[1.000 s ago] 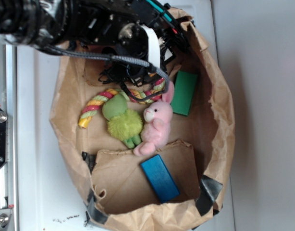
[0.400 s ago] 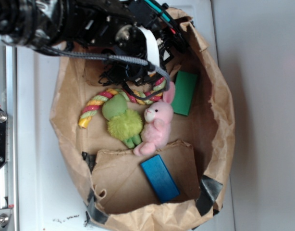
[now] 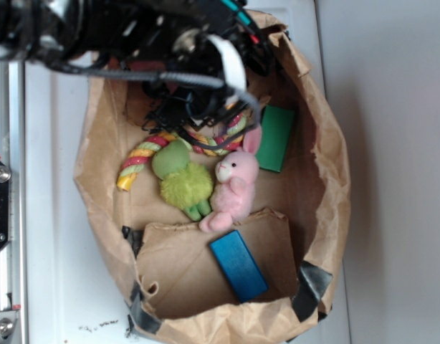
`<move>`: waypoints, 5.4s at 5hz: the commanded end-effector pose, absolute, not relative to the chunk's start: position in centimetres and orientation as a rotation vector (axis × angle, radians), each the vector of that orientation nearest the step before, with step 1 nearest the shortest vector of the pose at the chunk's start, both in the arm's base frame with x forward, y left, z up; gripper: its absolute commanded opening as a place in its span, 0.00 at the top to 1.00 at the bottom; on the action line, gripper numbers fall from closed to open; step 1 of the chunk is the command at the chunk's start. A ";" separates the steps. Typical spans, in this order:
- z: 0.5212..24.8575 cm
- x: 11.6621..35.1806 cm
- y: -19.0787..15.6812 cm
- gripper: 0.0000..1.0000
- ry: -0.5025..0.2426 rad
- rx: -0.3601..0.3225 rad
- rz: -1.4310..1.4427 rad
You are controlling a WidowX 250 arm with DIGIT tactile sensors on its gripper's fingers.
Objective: Grab the multicolored rope.
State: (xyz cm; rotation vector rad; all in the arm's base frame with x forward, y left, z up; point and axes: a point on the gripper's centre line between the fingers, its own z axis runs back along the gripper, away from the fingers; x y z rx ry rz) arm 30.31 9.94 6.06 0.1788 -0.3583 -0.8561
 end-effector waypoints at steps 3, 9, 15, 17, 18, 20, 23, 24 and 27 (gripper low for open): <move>9.4 31.5 11.4 1.00 -0.424 0.235 -0.819; 5.5 30.9 10.6 0.00 -0.453 0.369 -1.014; 4.9 30.4 9.4 0.00 -0.409 0.317 -1.067; 8.2 30.3 10.7 0.00 -0.414 0.284 -1.030; 8.6 30.2 11.0 0.00 -0.417 0.290 -1.026; 8.6 30.5 11.2 0.00 -0.435 0.311 -1.018; 7.3 31.5 10.6 0.00 -0.461 0.369 -1.027; 7.4 31.8 10.6 0.00 -0.462 0.370 -1.019; 7.4 33.1 10.2 0.00 -0.388 0.345 -1.019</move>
